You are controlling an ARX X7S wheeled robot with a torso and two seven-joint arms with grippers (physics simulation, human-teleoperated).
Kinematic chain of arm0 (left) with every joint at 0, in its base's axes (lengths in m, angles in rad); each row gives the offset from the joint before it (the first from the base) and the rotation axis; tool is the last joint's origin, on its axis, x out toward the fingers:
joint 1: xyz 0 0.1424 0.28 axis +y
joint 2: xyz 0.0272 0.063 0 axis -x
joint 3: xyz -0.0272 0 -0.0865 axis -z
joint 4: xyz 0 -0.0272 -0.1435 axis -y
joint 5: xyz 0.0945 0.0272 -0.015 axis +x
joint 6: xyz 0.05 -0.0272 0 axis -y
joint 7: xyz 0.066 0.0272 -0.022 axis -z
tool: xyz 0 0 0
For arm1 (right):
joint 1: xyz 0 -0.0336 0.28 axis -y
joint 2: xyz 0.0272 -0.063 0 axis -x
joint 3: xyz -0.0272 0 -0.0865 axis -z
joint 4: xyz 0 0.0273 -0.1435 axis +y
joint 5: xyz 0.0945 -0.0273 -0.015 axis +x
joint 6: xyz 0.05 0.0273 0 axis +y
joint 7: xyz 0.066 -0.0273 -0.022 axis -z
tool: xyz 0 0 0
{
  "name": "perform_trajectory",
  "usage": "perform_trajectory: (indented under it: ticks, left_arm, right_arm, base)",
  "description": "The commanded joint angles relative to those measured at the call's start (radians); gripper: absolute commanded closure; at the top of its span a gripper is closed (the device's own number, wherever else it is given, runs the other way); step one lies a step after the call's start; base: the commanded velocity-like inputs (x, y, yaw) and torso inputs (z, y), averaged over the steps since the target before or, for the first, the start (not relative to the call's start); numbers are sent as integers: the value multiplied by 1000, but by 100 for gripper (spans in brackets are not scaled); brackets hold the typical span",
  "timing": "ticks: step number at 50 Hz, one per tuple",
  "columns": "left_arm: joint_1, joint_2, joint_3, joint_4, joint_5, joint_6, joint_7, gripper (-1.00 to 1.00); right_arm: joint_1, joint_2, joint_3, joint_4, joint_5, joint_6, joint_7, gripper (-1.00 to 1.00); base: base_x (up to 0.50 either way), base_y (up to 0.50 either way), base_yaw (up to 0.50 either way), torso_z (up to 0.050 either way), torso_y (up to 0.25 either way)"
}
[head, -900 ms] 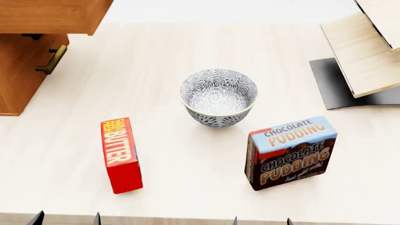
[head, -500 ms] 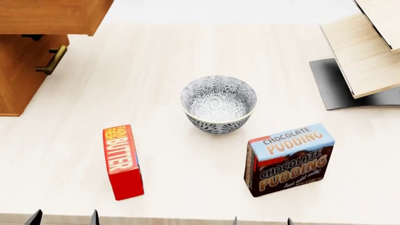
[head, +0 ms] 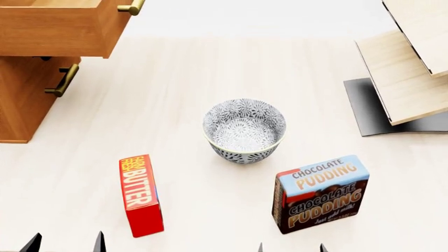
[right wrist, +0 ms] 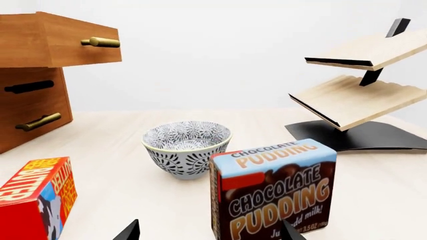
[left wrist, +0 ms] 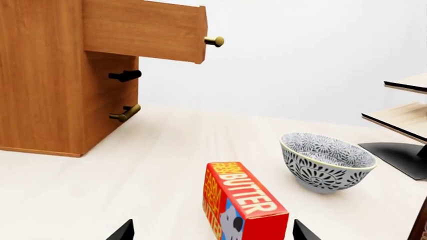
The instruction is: Close the top drawer of the cabinet.
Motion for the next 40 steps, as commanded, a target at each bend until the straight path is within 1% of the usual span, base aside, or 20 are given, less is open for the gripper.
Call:
perform_trajectory:
  ticks: [1,24,29,40]
  left_arm:
    - [-3,-14,15,-4,-15,10,-14,-100]
    - [-18,-41,39,-9,-41,11,-39,-100]
    - [-41,-43,39,-29,-44,-41,-65,-100]
    - [-84,-49,48,-49,-64,-127,-90,-100]
  right_arm:
    - [2,13,-17,3,10,-14,15,-100]
    - [27,32,-37,6,35,15,55,-100]
    - [55,33,-37,29,50,75,68,-100]
    - [91,38,-33,36,53,133,111,-100]
  base:
    - [0,0,0,50,0]
    - [0,0,0,50,0]
    - [0,0,0,0,0]
    - [0,0,0,0,0]
